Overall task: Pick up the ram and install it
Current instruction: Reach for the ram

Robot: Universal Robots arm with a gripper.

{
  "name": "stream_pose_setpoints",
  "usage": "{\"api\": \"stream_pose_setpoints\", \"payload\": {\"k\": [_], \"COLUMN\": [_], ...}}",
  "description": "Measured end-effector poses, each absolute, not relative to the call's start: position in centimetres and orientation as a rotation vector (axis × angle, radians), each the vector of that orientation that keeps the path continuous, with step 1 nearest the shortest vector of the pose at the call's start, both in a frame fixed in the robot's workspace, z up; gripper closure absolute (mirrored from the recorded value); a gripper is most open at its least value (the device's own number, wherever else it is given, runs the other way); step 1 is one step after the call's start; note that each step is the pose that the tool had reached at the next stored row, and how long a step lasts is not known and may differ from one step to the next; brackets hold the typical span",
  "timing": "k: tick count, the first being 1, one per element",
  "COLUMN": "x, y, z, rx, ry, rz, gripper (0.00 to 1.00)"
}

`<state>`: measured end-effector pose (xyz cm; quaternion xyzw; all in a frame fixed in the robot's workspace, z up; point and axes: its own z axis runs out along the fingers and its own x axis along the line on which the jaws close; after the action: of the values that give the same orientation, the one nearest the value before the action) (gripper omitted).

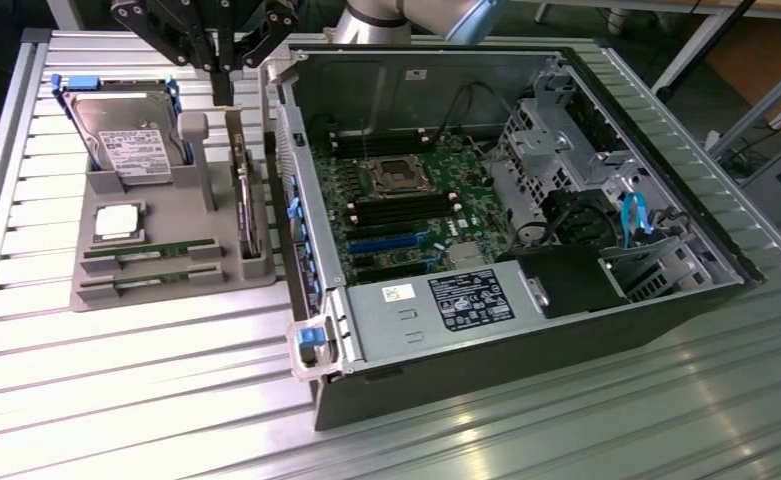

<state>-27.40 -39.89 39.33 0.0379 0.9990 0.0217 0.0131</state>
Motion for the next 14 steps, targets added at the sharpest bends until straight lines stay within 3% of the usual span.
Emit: {"api": "stream_pose_setpoints", "payload": {"k": [14], "x": [-30.0], "y": [-39.9], "z": [39.3], "rx": [0.118], "ry": [3.112], "rz": [0.068], "gripper": [0.9]}}
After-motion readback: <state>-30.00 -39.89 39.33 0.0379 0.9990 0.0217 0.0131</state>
